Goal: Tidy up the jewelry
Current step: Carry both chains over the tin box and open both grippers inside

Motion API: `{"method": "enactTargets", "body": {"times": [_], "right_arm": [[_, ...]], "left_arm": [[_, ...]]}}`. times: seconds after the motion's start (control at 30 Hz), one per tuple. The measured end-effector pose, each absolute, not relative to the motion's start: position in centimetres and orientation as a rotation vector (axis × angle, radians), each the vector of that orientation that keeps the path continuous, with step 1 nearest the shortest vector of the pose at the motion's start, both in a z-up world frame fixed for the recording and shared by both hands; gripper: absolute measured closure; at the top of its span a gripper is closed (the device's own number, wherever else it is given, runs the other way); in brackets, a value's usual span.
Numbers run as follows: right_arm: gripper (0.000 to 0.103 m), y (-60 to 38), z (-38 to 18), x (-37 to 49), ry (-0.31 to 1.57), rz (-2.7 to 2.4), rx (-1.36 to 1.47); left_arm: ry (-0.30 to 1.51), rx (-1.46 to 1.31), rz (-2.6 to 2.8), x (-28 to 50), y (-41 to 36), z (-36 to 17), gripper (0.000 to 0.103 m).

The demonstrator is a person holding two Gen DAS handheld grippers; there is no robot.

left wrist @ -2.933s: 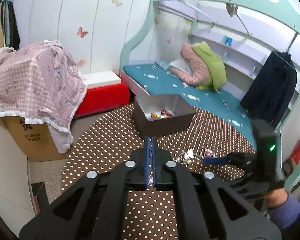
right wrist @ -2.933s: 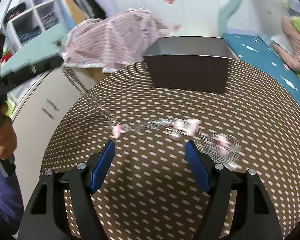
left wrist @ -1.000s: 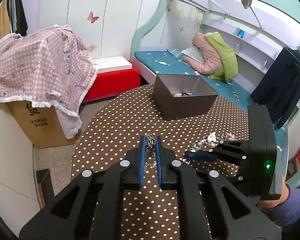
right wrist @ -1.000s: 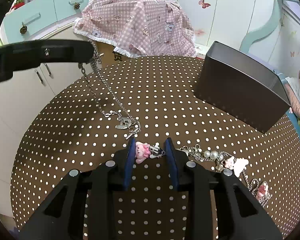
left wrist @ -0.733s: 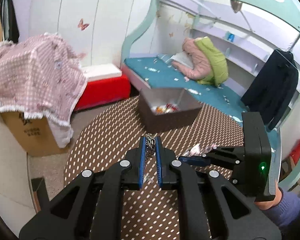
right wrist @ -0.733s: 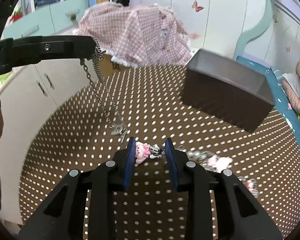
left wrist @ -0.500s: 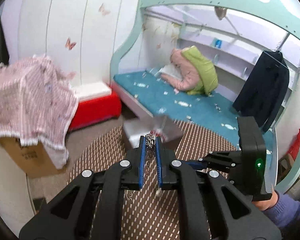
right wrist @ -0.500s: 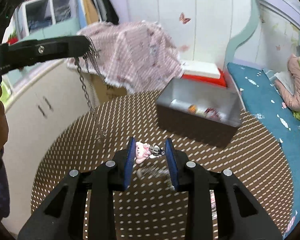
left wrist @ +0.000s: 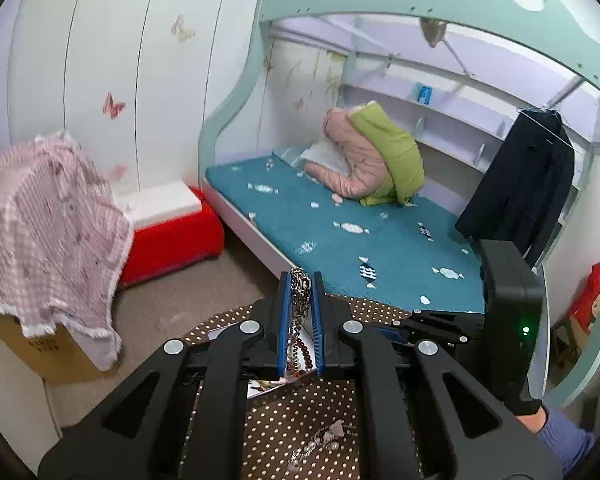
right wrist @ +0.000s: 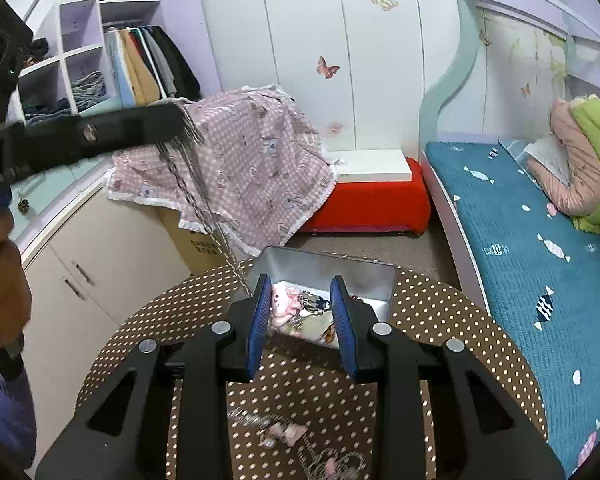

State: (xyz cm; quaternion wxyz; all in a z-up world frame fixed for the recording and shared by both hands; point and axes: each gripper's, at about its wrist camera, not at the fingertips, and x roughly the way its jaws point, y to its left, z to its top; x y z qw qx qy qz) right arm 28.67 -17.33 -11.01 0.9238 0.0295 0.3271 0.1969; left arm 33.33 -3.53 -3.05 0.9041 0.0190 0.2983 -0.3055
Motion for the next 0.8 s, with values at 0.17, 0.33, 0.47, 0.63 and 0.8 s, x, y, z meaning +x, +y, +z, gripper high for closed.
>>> {"method": "enactTargets", "body": {"times": [0.17, 0.33, 0.47, 0.63, 0.8], "right_arm": [[0.074, -17.6, -12.7, 30.6, 0.718, 0.403, 0.072], [0.074, -17.3, -14.8, 32.5, 0.788, 0.409, 0.068], [0.074, -17.1, -16.0, 33.2, 0.819, 0.406, 0.063], [0.074, -17.0, -16.6, 33.7, 0.837, 0.406, 0.070], [0.074, -17.0, -16.8, 34.0, 0.844, 0.406, 0.078]], "left_arm": [[0.708, 0.037, -0.602, 36.7, -4.8, -7.2, 0.094], [0.784, 0.019, -0.560, 39.3, -4.7, -11.0, 0.094], [0.852, 0.036, -0.550, 40.4, -4.7, -14.0, 0.093], [0.900, 0.080, -0.535, 40.6, -5.1, -17.2, 0.092], [0.899, 0.088, -0.511, 40.4, -5.3, -17.7, 0.070]]}}
